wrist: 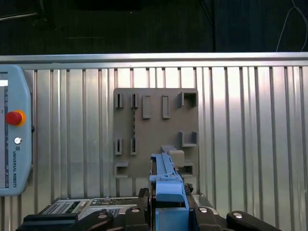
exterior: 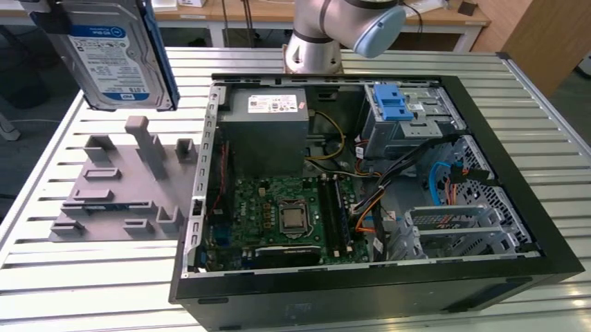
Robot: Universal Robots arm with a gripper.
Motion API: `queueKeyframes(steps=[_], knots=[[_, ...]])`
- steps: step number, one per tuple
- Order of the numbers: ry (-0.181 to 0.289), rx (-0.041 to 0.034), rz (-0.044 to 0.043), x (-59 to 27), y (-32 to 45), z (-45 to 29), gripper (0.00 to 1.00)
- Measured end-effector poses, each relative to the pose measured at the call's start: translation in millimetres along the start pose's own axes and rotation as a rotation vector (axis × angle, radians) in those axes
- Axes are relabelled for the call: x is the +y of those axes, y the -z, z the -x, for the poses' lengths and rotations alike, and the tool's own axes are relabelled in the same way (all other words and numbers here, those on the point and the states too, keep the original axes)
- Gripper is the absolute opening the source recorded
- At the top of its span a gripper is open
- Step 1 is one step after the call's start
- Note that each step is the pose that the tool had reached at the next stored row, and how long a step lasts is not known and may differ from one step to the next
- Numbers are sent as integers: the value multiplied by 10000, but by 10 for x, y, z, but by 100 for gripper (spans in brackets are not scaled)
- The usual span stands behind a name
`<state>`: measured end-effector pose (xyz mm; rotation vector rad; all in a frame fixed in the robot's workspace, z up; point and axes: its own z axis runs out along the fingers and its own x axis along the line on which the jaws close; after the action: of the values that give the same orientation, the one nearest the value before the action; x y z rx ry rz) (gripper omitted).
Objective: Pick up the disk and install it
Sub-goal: 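Pick up the disk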
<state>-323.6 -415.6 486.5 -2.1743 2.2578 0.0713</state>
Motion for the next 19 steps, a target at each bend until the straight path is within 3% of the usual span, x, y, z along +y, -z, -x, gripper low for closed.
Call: queueKeyframes(steps=[19], knots=[[0,2,29,-429,15,-73,37]])
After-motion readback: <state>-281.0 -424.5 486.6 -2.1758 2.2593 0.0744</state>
